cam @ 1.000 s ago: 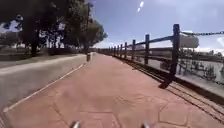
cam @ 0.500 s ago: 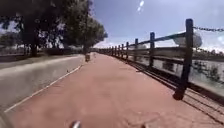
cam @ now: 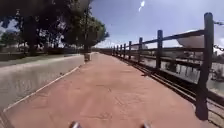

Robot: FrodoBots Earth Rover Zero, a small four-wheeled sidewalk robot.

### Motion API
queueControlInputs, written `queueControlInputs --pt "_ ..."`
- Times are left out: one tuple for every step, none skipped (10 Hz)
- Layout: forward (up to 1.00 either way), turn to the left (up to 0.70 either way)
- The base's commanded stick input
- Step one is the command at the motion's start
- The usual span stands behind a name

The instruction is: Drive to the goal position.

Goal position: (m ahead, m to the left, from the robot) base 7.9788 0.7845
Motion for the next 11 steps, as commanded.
queueControlInputs --pt "1.0 0.0" --pt "1.0 0.0" --pt "1.0 0.0" --pt "1.0 0.0" --pt "1.0 0.0" --pt "1.0 0.0" --pt "1.0 0.0" --pt "1.0 0.0" --pt "1.0 0.0" --pt "1.0 0.0" --pt "1.0 0.0"
